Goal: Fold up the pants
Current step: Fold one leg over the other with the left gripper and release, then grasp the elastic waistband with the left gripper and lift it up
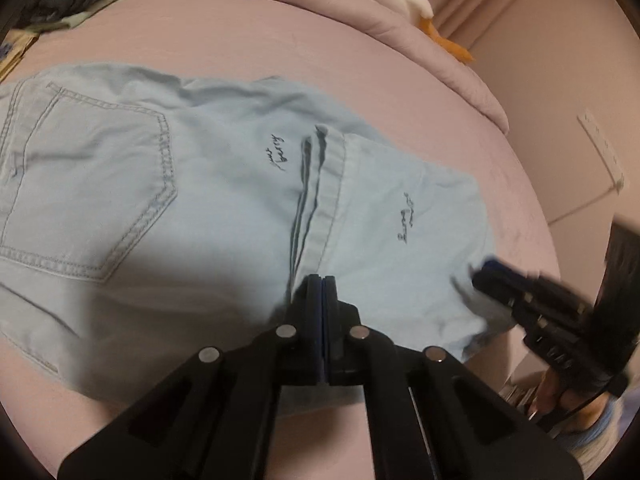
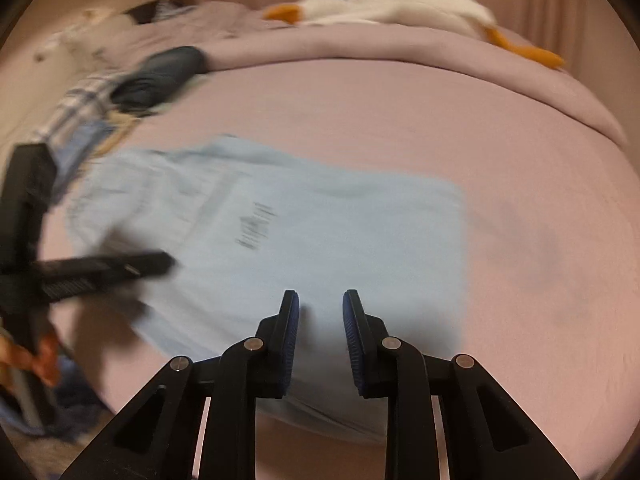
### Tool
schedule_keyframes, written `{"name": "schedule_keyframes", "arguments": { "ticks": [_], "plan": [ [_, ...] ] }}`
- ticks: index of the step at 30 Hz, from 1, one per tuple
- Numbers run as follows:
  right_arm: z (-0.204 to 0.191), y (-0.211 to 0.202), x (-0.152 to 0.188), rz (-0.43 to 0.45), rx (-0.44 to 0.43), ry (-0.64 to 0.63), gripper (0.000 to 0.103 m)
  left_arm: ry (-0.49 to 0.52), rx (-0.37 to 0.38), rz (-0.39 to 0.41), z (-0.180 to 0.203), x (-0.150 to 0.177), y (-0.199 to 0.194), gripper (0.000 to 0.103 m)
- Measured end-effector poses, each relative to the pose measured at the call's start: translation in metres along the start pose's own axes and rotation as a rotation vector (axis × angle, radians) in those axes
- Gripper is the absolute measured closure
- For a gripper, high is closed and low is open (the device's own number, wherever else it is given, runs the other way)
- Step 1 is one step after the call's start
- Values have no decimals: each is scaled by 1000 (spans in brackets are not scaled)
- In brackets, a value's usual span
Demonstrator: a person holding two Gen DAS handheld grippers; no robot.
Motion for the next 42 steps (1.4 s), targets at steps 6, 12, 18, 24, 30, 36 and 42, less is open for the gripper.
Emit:
{"name": "schedule_keyframes", "arguments": {
  "ticks": [6,12,18,24,30,36,42],
  "plan": [
    [-43,53,-42,-40,-143,-58,77,-17,25,-8,-4,-2,0,101],
    [-49,101,-74,-96,-117,39,85,8,20,-6,-7,5,-4,100],
    [-33,75,-59,-54,-152,103,84,-7,52,-18,-12,5,-7,100],
    [-9,23,-1,-35,-25,3,85,-13,55,-20,-12,7,-10,100],
    [-8,-8,58,-53,41,-62,83,-1,28,-6,-12,9,-15,101],
    [-21,-29,47,-27,-54,-96,72,4,-65,58,-19,14,-44,63],
    [-39,-19,18,14,-152,-100,72,-103,-126,160,-53,26,-89,47]
  ]
}}
Point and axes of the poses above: each gripper's, at about its wrist camera, not at the fingertips, and y roughly the way its jaws point, z to its right, x to its underside, the point moved 1 cm from there along y, roughly the way its jaws point, and after that the axes turned 2 degrees about x, right-handed, at the moved point
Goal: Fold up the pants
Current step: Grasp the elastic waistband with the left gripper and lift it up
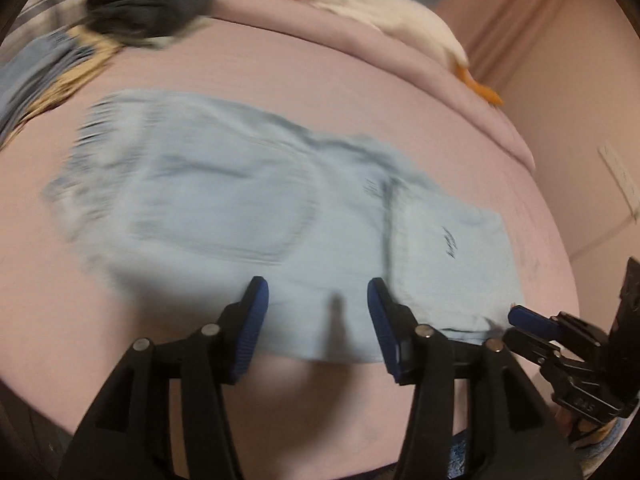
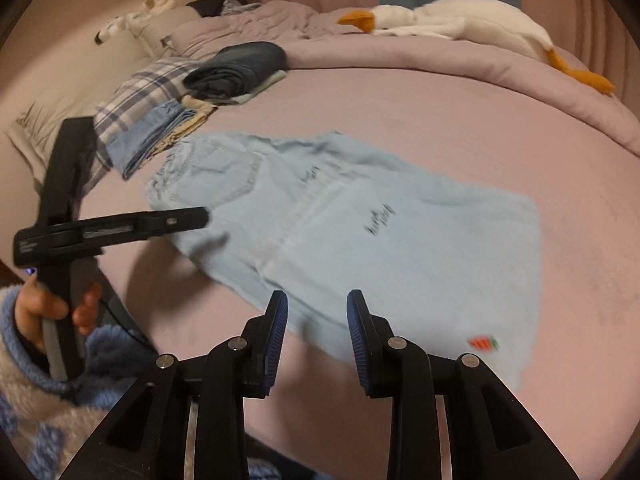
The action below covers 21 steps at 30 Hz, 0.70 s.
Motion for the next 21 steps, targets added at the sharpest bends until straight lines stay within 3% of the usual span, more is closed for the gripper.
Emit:
{"name": "schedule_keyframes", "arguments": {
  "ticks": [7,10,21],
  "plan": [
    [-19,24,-19,1,-64,4,72,-298,-39,75,-88,10,-36,39],
    [-24,26,-18,-11,-68,-2,72,-396,4,73,-112,11,-32,39],
    [-22,34,-26,-21,-69,31,72,-541,126,153,-137,-14,-11,36]
  ]
}}
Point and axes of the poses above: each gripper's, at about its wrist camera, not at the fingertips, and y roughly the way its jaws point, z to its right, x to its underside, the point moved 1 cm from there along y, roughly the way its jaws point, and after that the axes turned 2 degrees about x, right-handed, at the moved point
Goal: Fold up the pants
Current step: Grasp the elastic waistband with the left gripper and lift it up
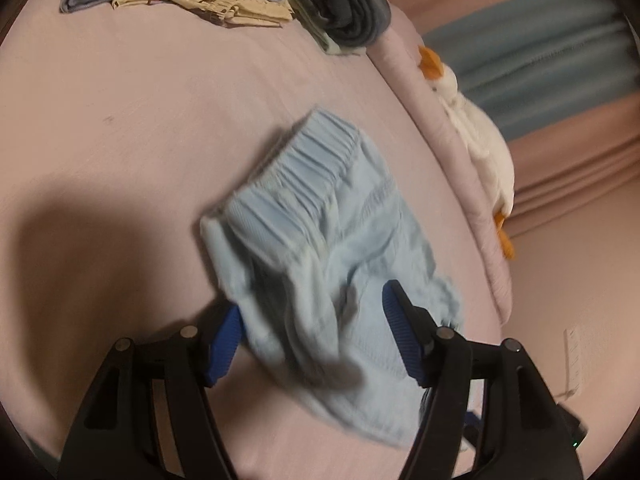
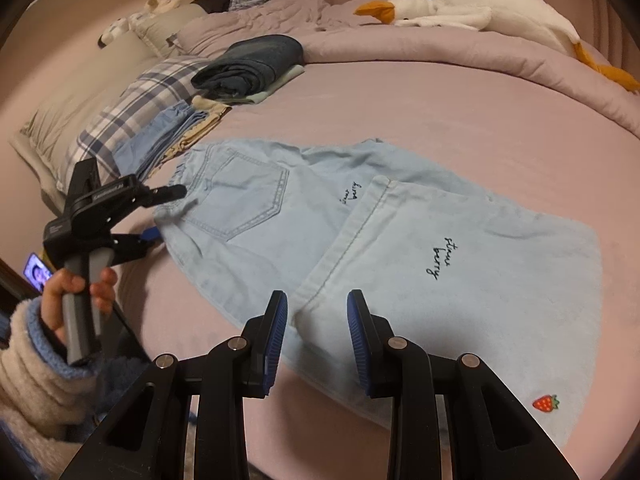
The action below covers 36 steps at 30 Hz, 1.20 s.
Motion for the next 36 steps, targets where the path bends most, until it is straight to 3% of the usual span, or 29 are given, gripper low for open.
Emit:
{"name": "schedule_keyframes", "arguments": {
  "ticks": [5,7,8,11,15,17,22,27,29,31,36],
  "plan": [
    [2,18,-19,-1,-24,39,72,-19,12,10,4,-13,8,38],
    [0,25,-29,8,-28,46,72,-14,-8,10,6,-15,9,48],
    [0,32,-38,10,-22,50,72,-8,-24,7,6,-15,10,62],
    [2,54,-59,-12,-16,63,72,-11,-20,-4,0,-14,8,71],
    [12,90,-77,-80,27,131,81,107,-58,13,15,-8,-2,83],
    [16,112,-74,-154,55,157,87,174,-73,29,26,-6,-6,83],
    [1,101,-71,-182,85,106,89,309,-147,47,46,-2,-7,84],
    [-35,73,-31,-242,-18,20,89,356,-179,54,52,0,-8,84],
    [-47,76,-11,-288,-22,-24,89,373,-183,54,54,1,-8,84],
    [-57,75,-3,-269,13,-99,89,384,-187,54,56,1,-7,84],
    [-69,53,1,-269,-14,-96,89,420,-184,76,68,5,-15,84]
  ]
}}
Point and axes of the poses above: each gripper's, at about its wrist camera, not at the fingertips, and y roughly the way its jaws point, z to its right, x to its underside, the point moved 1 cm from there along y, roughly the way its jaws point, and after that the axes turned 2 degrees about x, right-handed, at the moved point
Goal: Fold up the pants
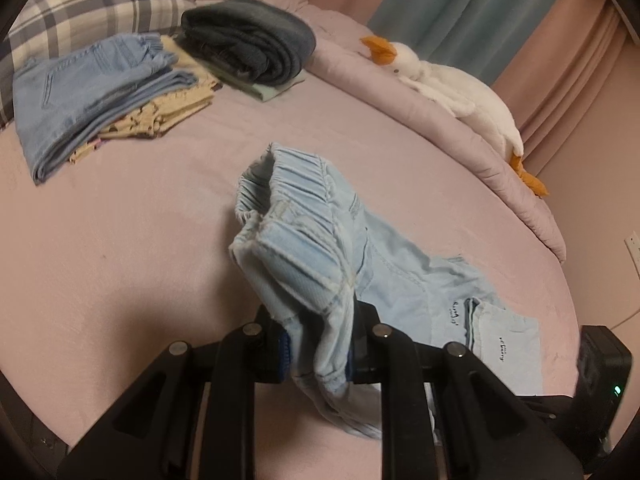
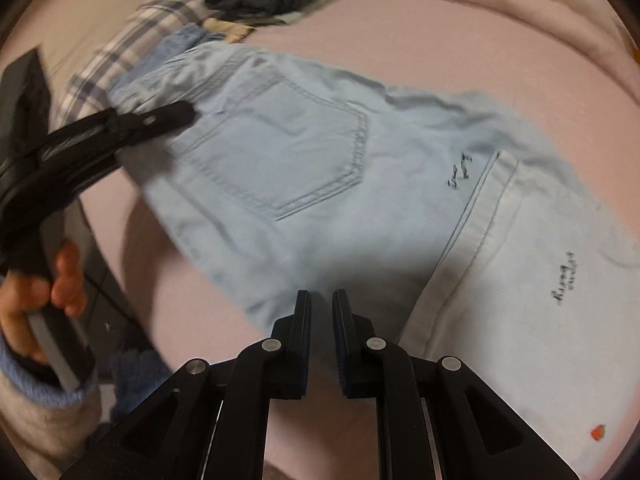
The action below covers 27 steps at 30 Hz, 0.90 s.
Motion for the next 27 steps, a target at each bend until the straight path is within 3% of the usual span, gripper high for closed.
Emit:
{"name": "schedule_keyframes", "arguments": {
  "ticks": [4,7,12,14,15,21,27],
  "plan": [
    [-5,15,17,-32,-21,-28,89,46,12,5,15,0,-4,84],
    [2,7,16,-21,-87,44,89,106,4,17,32,2,-8,84],
    [22,-28,14,103,-172,117,85,165,31,42,56,-2,-16,84],
    [37,-39,19,149,-180,178,68,183,45,42,66,-2,-17,84],
    [44,-41,21,161,-177,207,64,197,49,42,72,-2,-17,84],
    [87,-41,37,209,-249,412,61,287,85,34,108,5,-15,84],
    [132,-30,51,262,-446,667,53,387,97,1,142,18,-5,84]
  ]
}}
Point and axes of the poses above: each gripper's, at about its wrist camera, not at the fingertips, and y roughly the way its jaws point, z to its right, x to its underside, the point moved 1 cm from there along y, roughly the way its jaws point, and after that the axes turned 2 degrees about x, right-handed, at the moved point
